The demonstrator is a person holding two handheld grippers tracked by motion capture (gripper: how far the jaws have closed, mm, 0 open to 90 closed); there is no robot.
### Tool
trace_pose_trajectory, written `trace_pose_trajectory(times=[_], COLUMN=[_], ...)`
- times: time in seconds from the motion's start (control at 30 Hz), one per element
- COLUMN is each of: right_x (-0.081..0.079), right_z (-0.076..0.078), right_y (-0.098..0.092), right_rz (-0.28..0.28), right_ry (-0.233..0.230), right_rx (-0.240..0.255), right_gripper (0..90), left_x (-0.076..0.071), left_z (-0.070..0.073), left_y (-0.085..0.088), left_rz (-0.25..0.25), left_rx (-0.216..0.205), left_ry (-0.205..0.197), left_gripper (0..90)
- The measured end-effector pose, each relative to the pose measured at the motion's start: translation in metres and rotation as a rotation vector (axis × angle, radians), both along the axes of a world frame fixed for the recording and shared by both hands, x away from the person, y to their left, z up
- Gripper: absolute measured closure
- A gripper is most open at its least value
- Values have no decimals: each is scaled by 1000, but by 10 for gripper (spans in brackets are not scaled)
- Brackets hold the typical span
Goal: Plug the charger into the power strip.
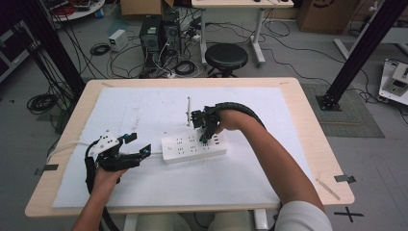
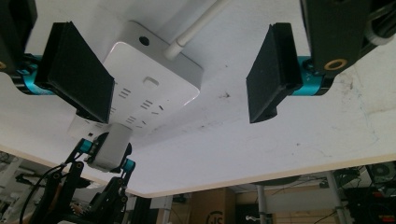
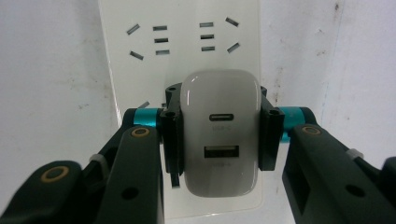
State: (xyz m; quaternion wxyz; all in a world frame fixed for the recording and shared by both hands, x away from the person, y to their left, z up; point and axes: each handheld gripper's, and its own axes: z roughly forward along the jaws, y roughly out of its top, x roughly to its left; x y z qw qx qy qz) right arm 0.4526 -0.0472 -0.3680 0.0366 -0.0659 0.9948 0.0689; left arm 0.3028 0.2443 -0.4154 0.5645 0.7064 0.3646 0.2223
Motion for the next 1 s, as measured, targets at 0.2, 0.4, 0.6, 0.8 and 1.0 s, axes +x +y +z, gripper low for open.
trace_pose_trajectory(times=[0.2, 0.4, 0.6, 0.8, 1.0], right_x=[1, 0, -2, -12, -23], right_z=[0, 6, 15, 20, 26], right_y=[-2, -14, -39, -61, -82], right_rz=[18, -124, -261, -334, -405], right_ry=[-1, 14, 27, 19, -6], right_rx=[21, 147, 251, 322, 367], right_gripper=[629, 407, 324, 265, 248], left_x=[-2, -3, -3, -4, -5], left_z=[0, 1, 0, -1, -1], left_y=[0, 0, -2, -2, -1], left_rz=[-5, -7, -10, -8, 0], left_rx=[5, 8, 4, 0, -5], left_ry=[7, 0, -2, -2, -8], left_gripper=[235, 235, 235, 235, 235])
